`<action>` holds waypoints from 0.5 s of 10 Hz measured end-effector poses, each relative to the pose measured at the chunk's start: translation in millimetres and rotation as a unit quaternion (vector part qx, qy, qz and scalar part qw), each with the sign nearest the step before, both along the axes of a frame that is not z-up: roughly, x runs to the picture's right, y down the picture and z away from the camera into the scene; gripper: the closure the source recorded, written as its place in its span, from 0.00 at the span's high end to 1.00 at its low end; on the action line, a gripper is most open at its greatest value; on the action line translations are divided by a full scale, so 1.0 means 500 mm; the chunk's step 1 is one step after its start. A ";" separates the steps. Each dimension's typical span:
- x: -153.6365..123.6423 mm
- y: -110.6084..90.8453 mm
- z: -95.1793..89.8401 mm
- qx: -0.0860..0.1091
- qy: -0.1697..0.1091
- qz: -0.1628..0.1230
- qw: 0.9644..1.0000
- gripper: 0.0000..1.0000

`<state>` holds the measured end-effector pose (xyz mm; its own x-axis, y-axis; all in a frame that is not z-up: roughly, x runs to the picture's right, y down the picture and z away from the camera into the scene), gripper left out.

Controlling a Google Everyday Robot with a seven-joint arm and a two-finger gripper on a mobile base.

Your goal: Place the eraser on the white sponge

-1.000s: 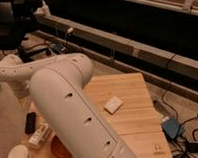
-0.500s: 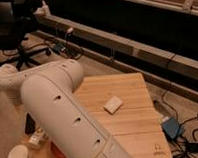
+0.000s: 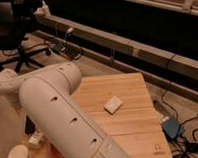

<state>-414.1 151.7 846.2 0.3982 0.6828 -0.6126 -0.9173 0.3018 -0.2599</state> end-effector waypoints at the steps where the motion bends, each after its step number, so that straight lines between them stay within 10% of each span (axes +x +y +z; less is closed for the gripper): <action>1: 0.004 0.005 0.003 -0.001 0.005 0.004 1.000 0.65; 5: -0.002 0.028 0.003 0.003 0.016 0.021 1.000 0.65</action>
